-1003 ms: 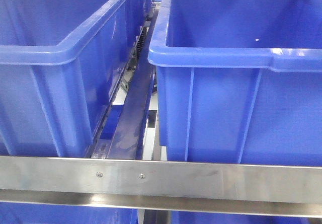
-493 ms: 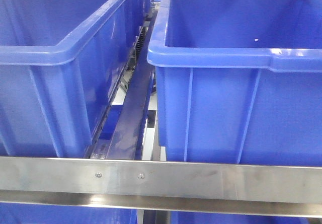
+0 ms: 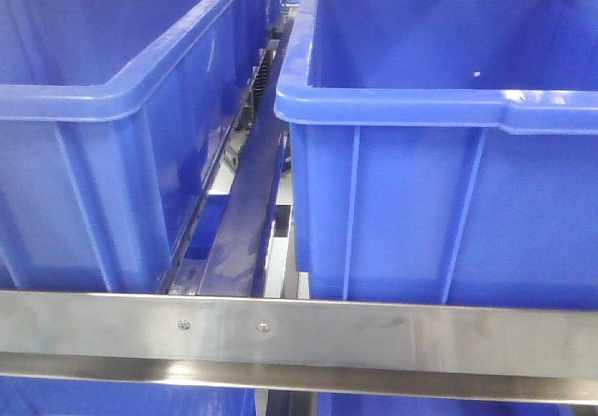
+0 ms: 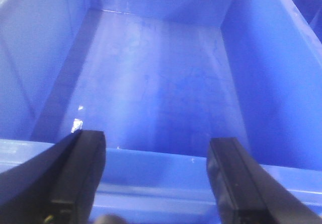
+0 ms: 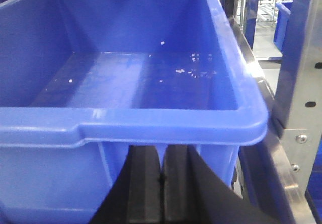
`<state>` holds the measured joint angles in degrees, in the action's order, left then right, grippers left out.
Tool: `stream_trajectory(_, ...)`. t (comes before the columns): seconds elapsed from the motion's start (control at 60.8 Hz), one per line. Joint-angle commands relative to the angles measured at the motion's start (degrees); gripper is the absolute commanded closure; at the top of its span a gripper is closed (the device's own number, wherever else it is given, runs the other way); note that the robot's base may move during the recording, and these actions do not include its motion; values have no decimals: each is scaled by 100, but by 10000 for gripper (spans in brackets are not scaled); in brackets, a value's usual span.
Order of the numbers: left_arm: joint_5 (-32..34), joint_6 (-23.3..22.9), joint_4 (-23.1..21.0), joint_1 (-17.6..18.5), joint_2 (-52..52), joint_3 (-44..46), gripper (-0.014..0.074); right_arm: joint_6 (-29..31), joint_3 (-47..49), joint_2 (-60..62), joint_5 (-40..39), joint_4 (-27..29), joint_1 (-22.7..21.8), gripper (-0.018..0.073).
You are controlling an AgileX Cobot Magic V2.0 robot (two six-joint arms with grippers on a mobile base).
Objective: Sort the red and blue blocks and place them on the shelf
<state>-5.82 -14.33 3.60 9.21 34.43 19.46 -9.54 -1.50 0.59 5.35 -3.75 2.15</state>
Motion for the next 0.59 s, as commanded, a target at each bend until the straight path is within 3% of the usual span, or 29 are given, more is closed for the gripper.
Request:
stream_trajectory(0.0,454,-1,15,34,-1,170,448,0,102,117,-567,18,-43,501)
stream_trajectory(0.575,454,-1,15,34,-1,170,448,0,102,117,-567,18,-43,501)
